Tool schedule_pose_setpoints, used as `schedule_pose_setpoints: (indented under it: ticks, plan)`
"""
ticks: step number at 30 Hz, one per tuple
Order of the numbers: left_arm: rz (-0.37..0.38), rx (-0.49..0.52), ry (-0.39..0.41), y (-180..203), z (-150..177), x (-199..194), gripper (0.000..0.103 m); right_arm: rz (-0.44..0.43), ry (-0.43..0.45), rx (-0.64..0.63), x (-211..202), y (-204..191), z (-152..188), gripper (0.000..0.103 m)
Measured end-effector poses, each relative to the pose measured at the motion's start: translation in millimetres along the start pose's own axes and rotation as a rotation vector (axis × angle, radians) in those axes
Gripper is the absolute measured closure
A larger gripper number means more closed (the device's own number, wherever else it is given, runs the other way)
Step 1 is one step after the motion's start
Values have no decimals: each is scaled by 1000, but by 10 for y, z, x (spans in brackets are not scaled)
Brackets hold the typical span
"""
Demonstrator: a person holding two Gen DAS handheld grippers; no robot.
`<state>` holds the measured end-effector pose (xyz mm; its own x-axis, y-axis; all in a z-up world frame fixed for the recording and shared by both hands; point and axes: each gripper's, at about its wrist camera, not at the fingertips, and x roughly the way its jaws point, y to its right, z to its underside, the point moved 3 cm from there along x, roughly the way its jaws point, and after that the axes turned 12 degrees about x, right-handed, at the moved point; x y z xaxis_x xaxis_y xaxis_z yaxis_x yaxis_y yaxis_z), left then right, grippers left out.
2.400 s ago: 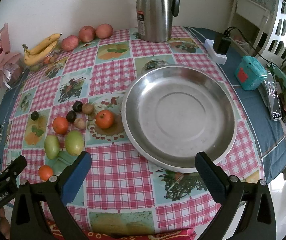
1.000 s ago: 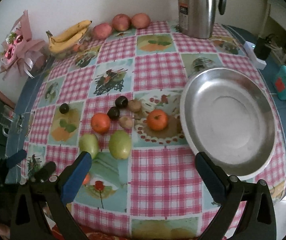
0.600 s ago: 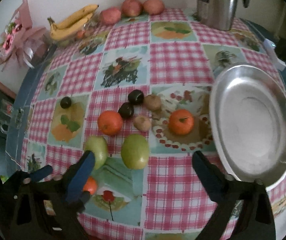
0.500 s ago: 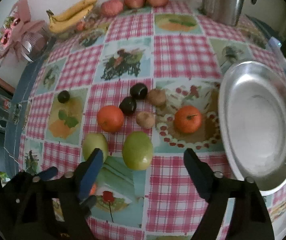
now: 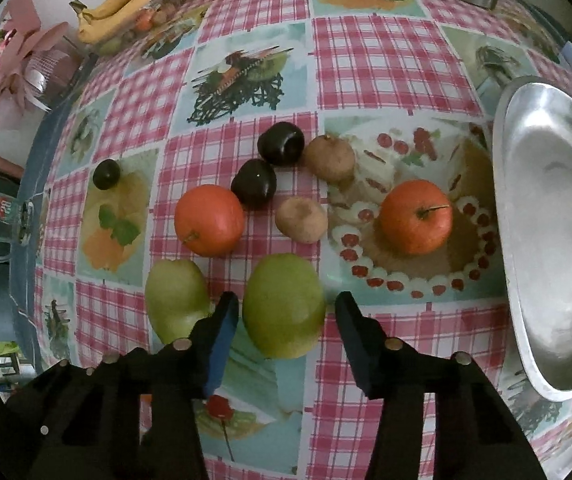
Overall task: Organize fruits
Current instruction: 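Grasp a tangerine with the left gripper while the right gripper grasps a green apple, then carry the tangerine and green apple over the steel plate with both grippers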
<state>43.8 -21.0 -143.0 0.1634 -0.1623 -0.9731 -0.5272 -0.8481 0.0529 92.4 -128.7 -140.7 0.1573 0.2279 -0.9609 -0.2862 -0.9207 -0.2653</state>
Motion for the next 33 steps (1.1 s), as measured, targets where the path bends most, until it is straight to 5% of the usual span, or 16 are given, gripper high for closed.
schedule_pose_setpoints:
  ticks: [12, 24, 33]
  plan:
    - [5, -33, -13, -57, 32, -106, 64, -43, -9, 19, 14, -5, 45, 62]
    - [2, -199, 20, -402, -115, -385, 64, -119, 14, 29, -185, 23, 59, 62]
    - [-58, -343, 91, -596, -412, -695, 64, -102, 121, 16, -504, 80, -15, 62]
